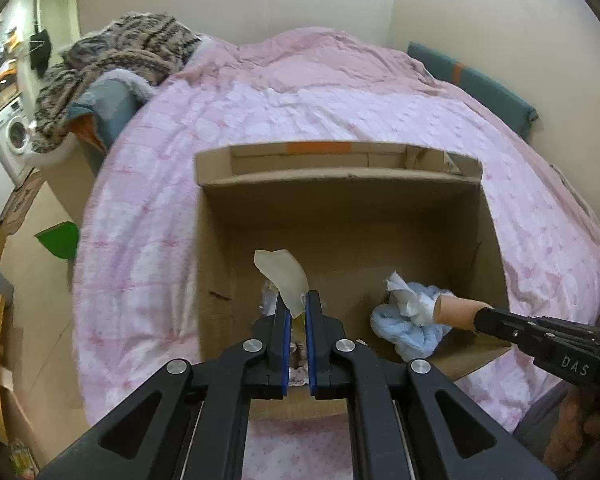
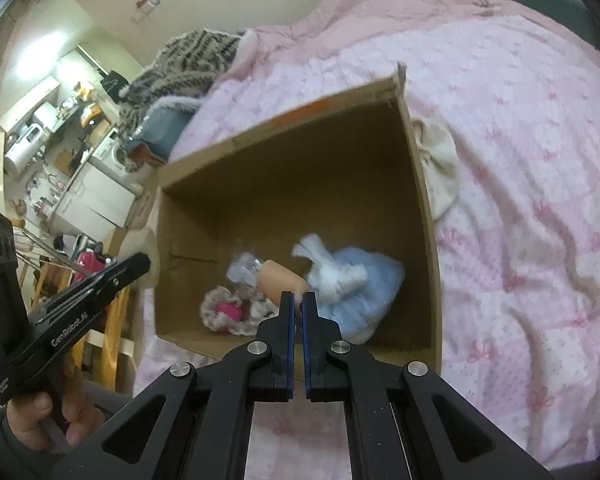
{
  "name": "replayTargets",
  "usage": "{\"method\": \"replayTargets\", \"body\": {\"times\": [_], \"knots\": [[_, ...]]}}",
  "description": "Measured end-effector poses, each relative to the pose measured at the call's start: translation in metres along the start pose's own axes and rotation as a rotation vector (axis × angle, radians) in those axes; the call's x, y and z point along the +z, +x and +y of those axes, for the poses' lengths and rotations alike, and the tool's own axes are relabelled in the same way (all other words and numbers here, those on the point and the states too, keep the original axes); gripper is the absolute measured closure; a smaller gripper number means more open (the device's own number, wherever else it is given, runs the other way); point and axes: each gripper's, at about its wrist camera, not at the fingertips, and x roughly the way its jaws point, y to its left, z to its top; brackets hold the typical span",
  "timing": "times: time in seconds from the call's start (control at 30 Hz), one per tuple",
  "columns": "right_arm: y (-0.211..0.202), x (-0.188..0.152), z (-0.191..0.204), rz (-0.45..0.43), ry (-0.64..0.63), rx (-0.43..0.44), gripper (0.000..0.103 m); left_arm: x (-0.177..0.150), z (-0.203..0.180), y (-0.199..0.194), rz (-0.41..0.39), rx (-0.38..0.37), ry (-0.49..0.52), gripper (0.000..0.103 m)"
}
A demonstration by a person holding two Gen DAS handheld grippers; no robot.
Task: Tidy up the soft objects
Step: 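Carry the tan tube and tan fabric piece into the box, then open both tools to release the tan items into the box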
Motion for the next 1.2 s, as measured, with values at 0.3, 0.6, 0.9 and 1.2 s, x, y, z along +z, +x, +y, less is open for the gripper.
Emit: {"method": "replayTargets", "body": {"times": [0.3, 0.6, 0.9, 1.2], "knots": [[0.021, -0.006, -0.005, 0.049, -0.005, -0.032, 0.098, -0.017, -0.005, 0.045, 0.09, -0.01, -0.007, 0.096], [0.033, -0.004, -0.002, 0.07, -0.031, -0.05, 0.098, -0.017, -0.005, 0.039, 0.096, -0.061, -0.048, 0.034], [0.046, -0.005, 0.004, 0.111, -0.059, -0.042, 0.098, -0.014, -0.004, 0.032, 0.059, 0.029, -0.031, 0.031], [0.051, -0.01, 0.007, 0.132, -0.073, -0.045, 0.098, -0.016, 0.001, 0.027, 0.044, 0.115, -0.045, 0.031]]}}
